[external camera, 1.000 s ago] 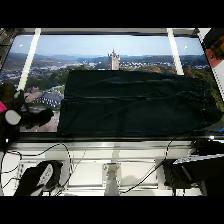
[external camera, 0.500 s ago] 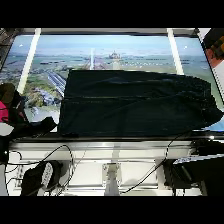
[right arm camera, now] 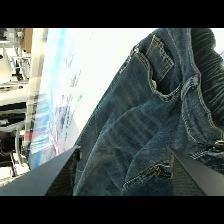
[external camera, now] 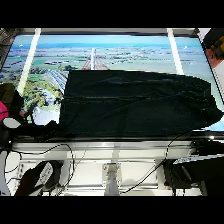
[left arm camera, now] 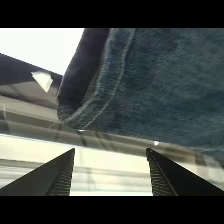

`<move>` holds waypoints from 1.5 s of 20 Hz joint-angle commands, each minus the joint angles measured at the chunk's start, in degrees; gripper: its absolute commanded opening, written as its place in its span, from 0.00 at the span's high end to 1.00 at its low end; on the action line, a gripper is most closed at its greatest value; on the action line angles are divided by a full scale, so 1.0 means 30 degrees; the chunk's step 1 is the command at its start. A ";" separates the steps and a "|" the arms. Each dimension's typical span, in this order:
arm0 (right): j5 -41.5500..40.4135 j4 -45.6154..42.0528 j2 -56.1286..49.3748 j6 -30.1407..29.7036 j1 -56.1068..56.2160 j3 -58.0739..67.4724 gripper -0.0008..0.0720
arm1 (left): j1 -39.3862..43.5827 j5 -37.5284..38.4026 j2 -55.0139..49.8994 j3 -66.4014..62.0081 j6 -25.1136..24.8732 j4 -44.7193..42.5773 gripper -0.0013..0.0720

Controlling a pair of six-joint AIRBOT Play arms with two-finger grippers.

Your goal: Fold the clothes and pants, and hang the long-sleeved shirts on hangers.

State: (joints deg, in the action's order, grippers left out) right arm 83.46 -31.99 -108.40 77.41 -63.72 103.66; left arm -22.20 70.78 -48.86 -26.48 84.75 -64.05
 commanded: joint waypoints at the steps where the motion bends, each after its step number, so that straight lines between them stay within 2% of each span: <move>1: 0.0036 0.0175 0.0007 0.0022 -0.0007 -0.0007 0.14 | -0.0022 -0.0452 -0.1974 0.0015 -0.0423 -0.0066 0.30; 5: 0.0029 0.0189 0.0007 0.0022 -0.0007 -0.0007 0.14 | -0.0015 -0.1042 -0.3373 0.0015 -0.0430 -0.0073 0.30; 11: 0.0175 0.0233 0.0007 0.0022 -0.0007 -0.0007 0.14 | -0.0015 -0.4860 -0.3657 0.0015 -0.0393 0.0590 0.32; 15: 0.0175 0.0233 0.0007 0.0015 -0.0007 -0.0007 0.14 | -0.0007 -0.5967 -0.3657 0.0015 -0.0583 0.3468 0.34; 16: 0.0168 0.0233 0.0007 0.0022 -0.0007 -0.0007 0.14 | -0.0007 -0.5952 -0.3657 0.0015 -0.0911 0.3825 0.39; 18: 0.0124 0.0226 0.0007 0.0015 -0.0007 -0.0007 0.14 | -0.0007 -0.5960 -0.3657 0.0015 -0.0925 0.3978 0.83; 19: -0.0007 0.0233 0.0007 0.0015 -0.0007 -0.0007 0.14 | -0.0007 -0.5960 -0.3657 0.0015 -0.0954 0.4116 0.95; 21: -0.0321 0.0233 0.0007 0.0015 -0.0015 -0.0007 0.14 | -0.0007 -0.5960 -0.3614 0.0000 -0.1872 0.5238 0.95; 24: -0.0095 -0.0393 0.0007 0.0007 -0.0073 -0.0007 0.14 | -0.0007 -0.5960 -0.3147 -0.0007 -0.3963 0.8772 0.96; 26: 0.0845 -0.3300 0.0007 0.0255 -0.0168 -0.0015 0.14 | -0.0007 -0.5967 -0.2514 -0.0007 -0.4918 1.1009 0.96; 28: 0.1872 -0.7293 0.0007 0.2630 -0.0175 -0.0102 0.14 | -0.0007 -0.5960 -0.2047 -0.0007 -0.5013 1.1963 0.96; 30: 0.3162 -0.9602 0.0007 0.3628 -0.0219 -0.0328 0.14 | -0.0007 -0.5952 -0.1851 0.0000 -0.5071 1.2021 0.96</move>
State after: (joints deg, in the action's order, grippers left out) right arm 87.94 -48.05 -108.40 82.63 -64.23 103.24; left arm -22.24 52.93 -55.72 -26.46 71.48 -32.67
